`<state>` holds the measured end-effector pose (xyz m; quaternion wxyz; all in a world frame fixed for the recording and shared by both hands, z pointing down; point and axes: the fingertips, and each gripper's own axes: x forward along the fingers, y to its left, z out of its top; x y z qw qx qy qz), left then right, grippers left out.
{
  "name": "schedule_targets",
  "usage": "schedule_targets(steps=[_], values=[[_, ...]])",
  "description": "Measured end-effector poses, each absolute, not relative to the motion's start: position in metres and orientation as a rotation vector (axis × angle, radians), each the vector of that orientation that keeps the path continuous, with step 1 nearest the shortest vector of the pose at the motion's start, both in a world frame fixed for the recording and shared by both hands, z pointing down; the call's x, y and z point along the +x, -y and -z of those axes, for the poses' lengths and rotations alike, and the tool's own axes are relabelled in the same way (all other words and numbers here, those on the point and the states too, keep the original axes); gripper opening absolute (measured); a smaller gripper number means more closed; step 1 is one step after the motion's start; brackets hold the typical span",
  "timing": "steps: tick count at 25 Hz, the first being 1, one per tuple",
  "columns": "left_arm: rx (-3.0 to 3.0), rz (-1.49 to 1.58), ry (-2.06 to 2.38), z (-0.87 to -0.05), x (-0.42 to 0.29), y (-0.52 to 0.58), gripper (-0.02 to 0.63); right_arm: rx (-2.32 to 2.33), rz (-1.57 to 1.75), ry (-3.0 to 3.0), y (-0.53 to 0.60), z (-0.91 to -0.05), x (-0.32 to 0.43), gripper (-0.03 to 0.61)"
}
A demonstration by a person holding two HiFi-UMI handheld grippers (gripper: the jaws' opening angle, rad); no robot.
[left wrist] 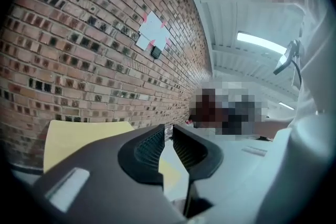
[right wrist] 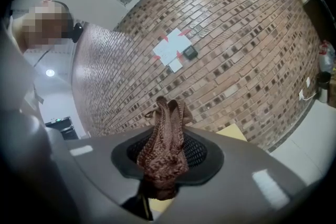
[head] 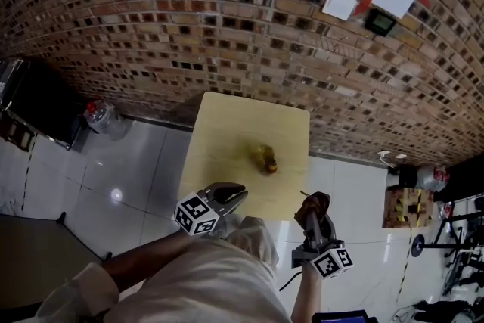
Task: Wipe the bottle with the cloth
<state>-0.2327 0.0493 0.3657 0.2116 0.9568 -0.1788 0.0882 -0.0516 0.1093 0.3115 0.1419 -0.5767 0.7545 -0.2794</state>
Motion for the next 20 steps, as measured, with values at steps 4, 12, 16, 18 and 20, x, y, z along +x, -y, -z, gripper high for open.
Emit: schedule_targets(steps=[4, 12, 16, 18, 20], values=[[2.672, -0.305, 0.537, -0.368, -0.214, -0.037, 0.08, -1.627, 0.852, -2.194, -0.096, -0.319, -0.033, 0.091], [2.662, -0.479, 0.642, -0.391, -0.179, -0.005, 0.175, -1.533, 0.912, -2.314, -0.051, -0.328, -0.003, 0.091], [2.675, -0.588, 0.666, -0.407, -0.166, 0.007, 0.229, -1.493, 0.949, -2.364, -0.033, -0.345, 0.007, 0.091], [2.653, -0.588, 0.672, -0.413, -0.159, 0.013, 0.247, -1.473, 0.976, -2.377, -0.026, -0.356, 0.013, 0.091], [2.602, -0.55, 0.69, -0.418, -0.154, 0.021, 0.258, -1.457, 0.996, -2.399, -0.02, -0.367, 0.018, 0.091]])
